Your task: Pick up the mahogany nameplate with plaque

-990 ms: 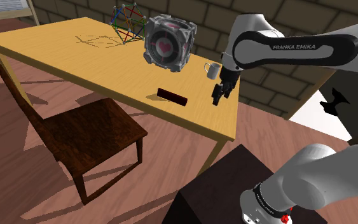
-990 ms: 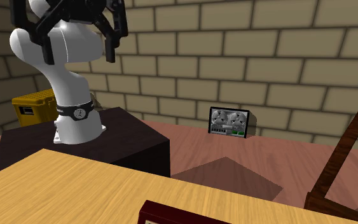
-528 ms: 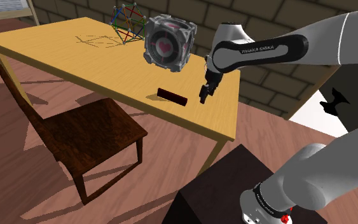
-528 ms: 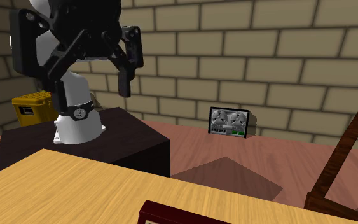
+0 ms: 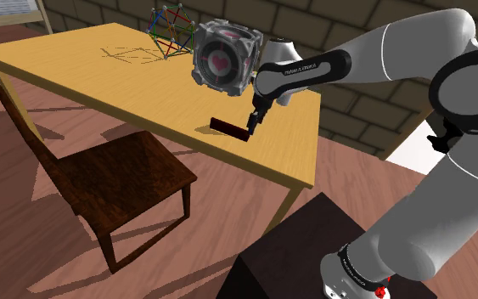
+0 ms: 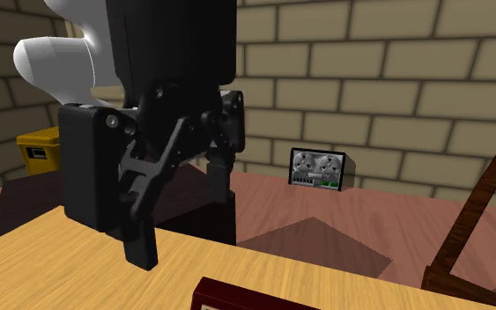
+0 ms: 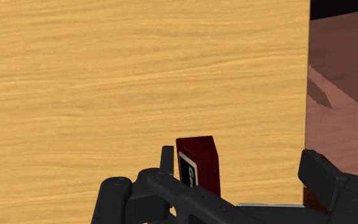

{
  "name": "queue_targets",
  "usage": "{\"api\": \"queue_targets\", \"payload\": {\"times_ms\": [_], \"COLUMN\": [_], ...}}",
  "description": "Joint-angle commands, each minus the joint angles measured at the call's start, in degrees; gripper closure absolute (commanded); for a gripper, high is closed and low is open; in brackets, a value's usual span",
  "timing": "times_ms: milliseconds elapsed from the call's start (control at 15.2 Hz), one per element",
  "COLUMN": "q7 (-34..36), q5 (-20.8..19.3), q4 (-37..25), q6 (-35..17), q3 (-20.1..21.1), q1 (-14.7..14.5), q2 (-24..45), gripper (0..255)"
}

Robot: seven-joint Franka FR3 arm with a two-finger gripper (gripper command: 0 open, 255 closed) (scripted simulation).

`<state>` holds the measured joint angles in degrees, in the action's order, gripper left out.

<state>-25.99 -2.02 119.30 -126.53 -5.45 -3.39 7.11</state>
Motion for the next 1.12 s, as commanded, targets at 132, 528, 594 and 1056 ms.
{"api": "queue_targets", "payload": {"times_ms": [132, 528, 594, 1056], "q7": [-4.6, -7.3, -7.3, -7.4], "q5": [1.1, 1.7, 1.8, 1.9], "q4": [-7.4, -12.4, -12.2, -11.5], "q6": [-2.2, -5.0, -5.6, -7.9], "q3": [0.9, 1.8, 1.8, 1.9], "q1": [0.1, 0.4, 0.4, 0.5], "q2": [8.1, 14.9, 15.3, 17.0], "gripper": [0, 0, 0, 255]}}
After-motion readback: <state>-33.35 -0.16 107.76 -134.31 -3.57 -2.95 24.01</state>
